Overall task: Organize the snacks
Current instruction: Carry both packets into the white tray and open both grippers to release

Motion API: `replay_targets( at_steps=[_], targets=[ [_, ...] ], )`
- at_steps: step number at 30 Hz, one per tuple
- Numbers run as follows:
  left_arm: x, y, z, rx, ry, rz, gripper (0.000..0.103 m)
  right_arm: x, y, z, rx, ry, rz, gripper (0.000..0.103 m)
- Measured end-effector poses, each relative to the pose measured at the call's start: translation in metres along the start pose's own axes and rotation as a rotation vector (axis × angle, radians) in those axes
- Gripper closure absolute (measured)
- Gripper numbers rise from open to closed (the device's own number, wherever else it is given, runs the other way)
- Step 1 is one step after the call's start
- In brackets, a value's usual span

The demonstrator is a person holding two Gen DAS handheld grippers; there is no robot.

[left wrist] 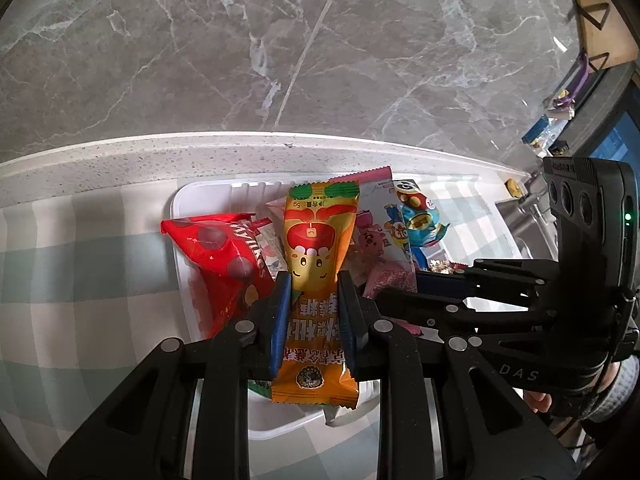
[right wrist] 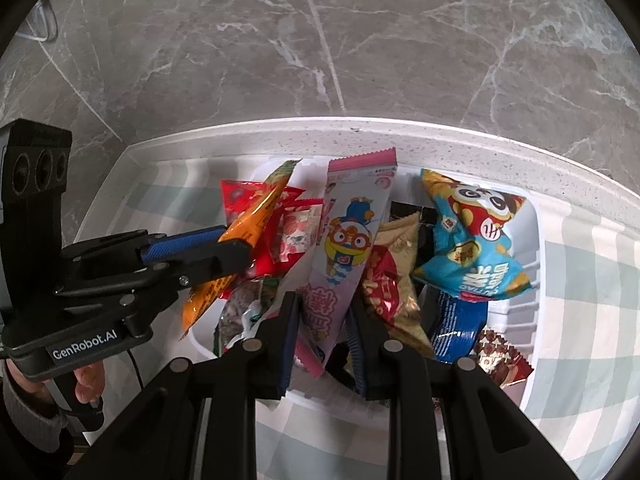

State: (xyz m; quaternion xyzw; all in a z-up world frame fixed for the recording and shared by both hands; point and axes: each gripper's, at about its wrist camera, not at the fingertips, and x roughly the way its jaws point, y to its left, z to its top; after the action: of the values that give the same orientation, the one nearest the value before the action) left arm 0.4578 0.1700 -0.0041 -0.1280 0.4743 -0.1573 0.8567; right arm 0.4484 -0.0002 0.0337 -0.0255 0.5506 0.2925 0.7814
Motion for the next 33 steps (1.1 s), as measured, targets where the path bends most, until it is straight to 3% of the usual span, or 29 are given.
replay_targets(
  at_steps=[7, 11, 24, 33],
  targets=[
    [0.007, -0.005, -0.001, 0.012, 0.014, 0.064, 0.076, 0.002, -0.005, -0.001, 0.01, 0.002, -0.024, 0.074],
    [0.006, -0.009, -0.002, 0.018, 0.0, 0.083, 0.054, -0.001, -0.006, -0.005, 0.015, -0.005, -0.027, 0.073],
    [-0.026, -0.033, -0.008, 0.092, -0.07, 0.167, 0.043, -0.029, 0.005, -0.023, 0.024, -0.073, -0.019, 0.068],
    [-0.067, -0.061, -0.018, 0.122, -0.164, 0.238, 0.038, -0.067, 0.01, -0.049, 0.025, -0.156, -0.027, 0.056]
  ],
)
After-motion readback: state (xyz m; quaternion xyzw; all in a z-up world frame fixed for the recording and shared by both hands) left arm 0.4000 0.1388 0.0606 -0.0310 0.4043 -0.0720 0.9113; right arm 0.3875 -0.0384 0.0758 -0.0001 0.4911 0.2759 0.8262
